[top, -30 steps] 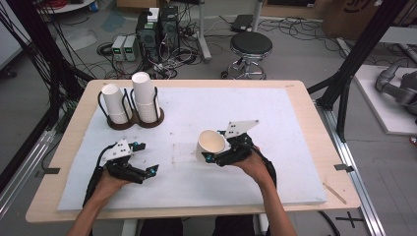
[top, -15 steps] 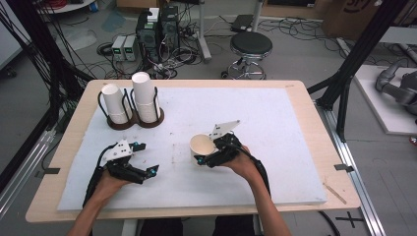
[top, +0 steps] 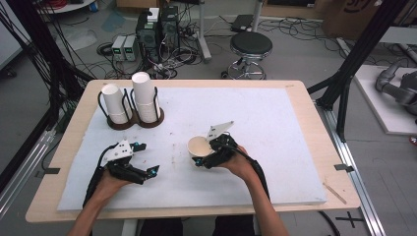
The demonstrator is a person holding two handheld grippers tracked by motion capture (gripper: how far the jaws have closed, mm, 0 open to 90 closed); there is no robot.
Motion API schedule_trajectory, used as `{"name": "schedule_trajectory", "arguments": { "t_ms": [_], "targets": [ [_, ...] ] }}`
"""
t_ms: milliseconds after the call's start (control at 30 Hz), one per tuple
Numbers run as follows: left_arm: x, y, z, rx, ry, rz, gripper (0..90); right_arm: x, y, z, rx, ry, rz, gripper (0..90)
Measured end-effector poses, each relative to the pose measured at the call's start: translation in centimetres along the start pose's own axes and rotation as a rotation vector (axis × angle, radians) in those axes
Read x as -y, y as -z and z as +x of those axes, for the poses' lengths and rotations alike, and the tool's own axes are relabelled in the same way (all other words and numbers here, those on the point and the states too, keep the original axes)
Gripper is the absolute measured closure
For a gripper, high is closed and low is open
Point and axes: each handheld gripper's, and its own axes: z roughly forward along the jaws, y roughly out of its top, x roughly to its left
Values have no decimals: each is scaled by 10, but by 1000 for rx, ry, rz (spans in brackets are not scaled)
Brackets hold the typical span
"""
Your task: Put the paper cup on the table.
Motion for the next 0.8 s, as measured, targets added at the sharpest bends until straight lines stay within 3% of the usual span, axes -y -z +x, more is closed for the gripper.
{"name": "schedule_trajectory", "arguments": {
  "t_ms": [500,800],
  "targets": [
    [0,0,0,-4,-3,4,18,-1,-4,0,4,11,4,274],
    [0,0,-1,-3,-1,3,18,0,-9,1,-3,9,33,184]
  ]
}}
